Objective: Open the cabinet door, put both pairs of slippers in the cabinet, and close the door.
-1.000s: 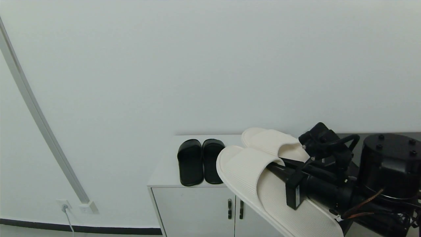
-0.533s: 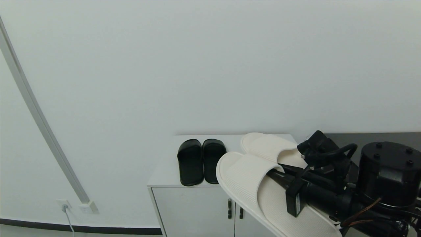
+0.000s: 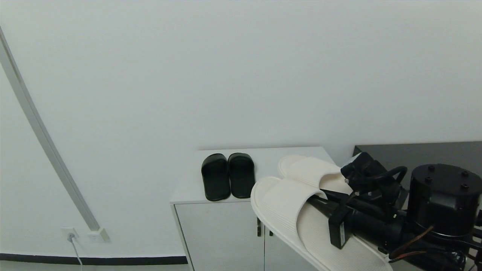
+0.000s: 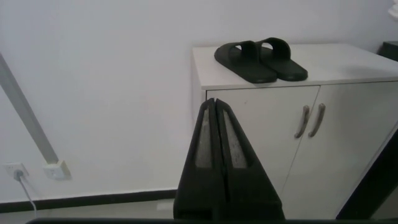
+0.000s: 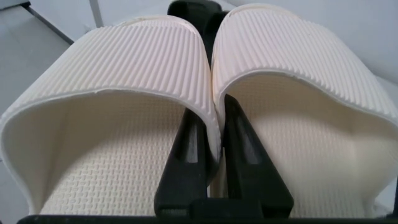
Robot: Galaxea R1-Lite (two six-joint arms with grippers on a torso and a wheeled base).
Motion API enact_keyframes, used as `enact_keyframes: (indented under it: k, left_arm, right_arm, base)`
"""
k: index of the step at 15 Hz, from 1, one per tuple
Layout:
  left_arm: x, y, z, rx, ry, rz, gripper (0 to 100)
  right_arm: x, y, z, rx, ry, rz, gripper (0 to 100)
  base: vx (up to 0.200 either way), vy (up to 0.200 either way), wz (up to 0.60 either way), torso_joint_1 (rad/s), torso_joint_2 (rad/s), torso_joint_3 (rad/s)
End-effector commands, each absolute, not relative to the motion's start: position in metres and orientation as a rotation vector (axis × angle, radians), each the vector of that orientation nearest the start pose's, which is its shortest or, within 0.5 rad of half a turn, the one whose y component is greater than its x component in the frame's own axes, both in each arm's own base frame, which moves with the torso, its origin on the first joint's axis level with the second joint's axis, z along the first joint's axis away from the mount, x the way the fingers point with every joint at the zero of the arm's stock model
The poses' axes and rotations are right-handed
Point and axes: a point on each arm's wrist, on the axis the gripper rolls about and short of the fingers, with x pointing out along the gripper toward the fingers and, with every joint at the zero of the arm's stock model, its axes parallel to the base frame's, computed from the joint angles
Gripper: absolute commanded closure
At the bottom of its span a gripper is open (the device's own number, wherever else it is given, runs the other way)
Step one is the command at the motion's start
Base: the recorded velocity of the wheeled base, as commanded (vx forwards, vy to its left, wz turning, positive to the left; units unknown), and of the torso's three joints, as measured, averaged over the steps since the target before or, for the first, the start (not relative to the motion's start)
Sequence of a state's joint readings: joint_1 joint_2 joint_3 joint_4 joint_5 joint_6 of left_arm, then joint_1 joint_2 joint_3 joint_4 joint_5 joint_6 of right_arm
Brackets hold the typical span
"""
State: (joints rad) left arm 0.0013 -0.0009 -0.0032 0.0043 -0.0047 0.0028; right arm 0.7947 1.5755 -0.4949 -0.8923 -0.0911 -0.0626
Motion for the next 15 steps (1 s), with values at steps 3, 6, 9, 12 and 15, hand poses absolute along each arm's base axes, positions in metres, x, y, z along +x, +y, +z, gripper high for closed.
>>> enact_keyframes:
  k: [3,6,9,12,15]
  left_arm:
    - [-0.023,-0.0001,0.0759,0.003,0.002,-0.003,100]
    - [-0.023,-0.0001,0.0759,0.003,0.002,-0.003,100]
    - [-0.023,-0.0001,0.0759,0.003,0.002,-0.003,100]
    - [-0.023,-0.0001,0.0759,0.005,0.002,-0.003,100]
    - [-0.023,-0.0001,0.0759,0.005,0.002,-0.003,100]
  right_arm:
    - [0.1776,0.1763,0.1588,-0.149,0.163,0.702,100]
    - [0.1774,0.1762,0.1576,-0.151,0.167,0.703,100]
    - [0.1778,0.1765,0.1554,-0.155,0.176,0.703,100]
    - [0.1758,0.1751,0.1523,-0.161,0.185,0.705,100]
    - [0.1744,0.1749,0.1527,-0.16,0.184,0.714,100]
  base:
    - [0.0,0.0,0.0,0.0,0.0,0.0]
    - [0.0,0.0,0.0,0.0,0.0,0.0]
    - [0.0,0.0,0.0,0.0,0.0,0.0]
    - [0.0,0.0,0.0,0.0,0.0,0.0]
    - [0.0,0.0,0.0,-0.097,0.23,0.119]
